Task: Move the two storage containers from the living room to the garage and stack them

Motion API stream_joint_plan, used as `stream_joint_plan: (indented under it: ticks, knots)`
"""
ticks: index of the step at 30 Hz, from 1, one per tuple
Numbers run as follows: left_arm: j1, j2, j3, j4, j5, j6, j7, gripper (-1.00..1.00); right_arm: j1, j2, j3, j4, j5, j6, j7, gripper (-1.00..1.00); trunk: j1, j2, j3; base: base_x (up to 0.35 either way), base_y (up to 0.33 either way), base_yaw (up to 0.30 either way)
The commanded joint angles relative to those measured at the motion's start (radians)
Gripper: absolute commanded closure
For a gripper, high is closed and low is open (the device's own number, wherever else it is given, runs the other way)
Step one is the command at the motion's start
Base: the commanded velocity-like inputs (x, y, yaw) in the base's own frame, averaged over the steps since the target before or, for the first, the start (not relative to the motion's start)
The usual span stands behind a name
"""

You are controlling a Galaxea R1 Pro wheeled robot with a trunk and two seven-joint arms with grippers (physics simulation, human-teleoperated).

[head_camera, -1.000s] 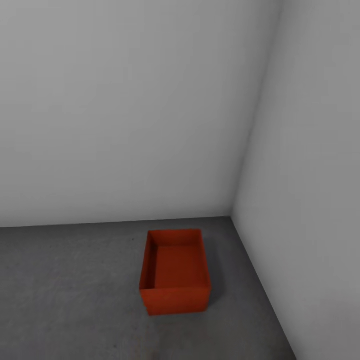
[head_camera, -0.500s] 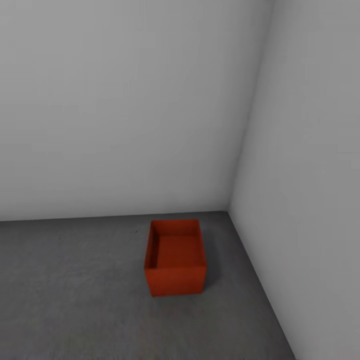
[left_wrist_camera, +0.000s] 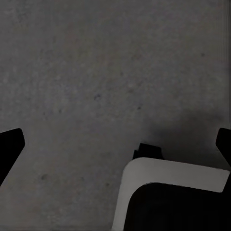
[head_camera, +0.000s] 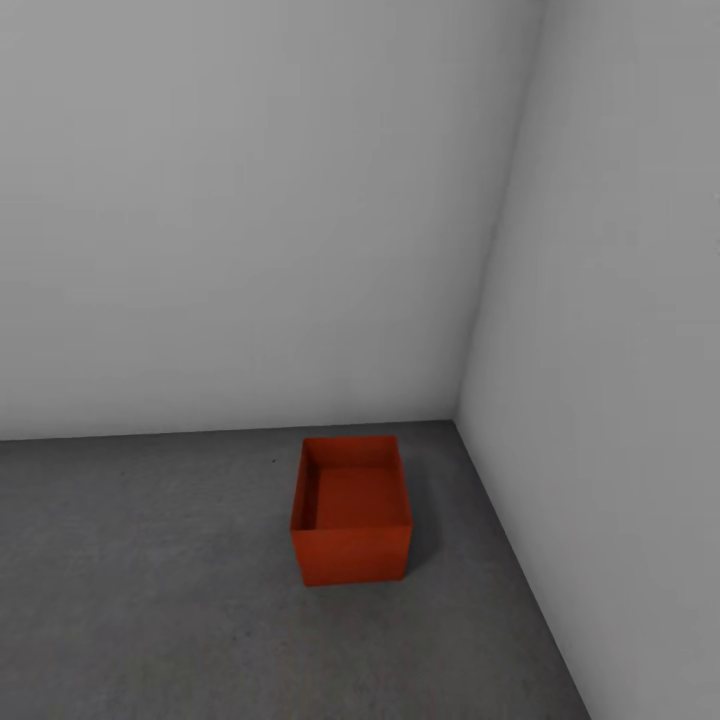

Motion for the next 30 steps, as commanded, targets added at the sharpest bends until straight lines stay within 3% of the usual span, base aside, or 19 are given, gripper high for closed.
stream_joint_plan:
  ticks: [1, 7, 15, 30]
  knots:
    - [-0.002, -0.001, -0.007, 0.004, 0.005, -0.006, 0.002, -1.00, -0.002, 0.000, 0.003, 0.004, 0.000, -0.007, 0.002, -1.00, 0.000, -0.001, -0.001, 0.000, 0.000, 0.000]
    - [-0.001, -0.005, -0.007, 0.005, 0.006, -0.002, -0.004, -1.00, -0.002, 0.000, 0.003, 0.004, 0.000, -0.007, 0.002, -1.00, 0.000, -0.001, -0.001, 0.000, 0.000, 0.000]
    - [-0.001, -0.087, -0.007, 0.005, 0.006, -0.001, -0.005, -1.00, -0.002, 0.000, 0.003, 0.004, 0.000, -0.007, 0.002, -1.00, 0.000, -0.001, -0.001, 0.000, 0.000, 0.000]
    - [-0.001, -0.096, -0.007, 0.005, 0.006, -0.001, -0.004, -1.00, -0.001, 0.000, 0.003, 0.004, 0.000, -0.007, 0.002, -1.00, 0.000, -0.001, -0.001, 0.000, 0.000, 0.000]
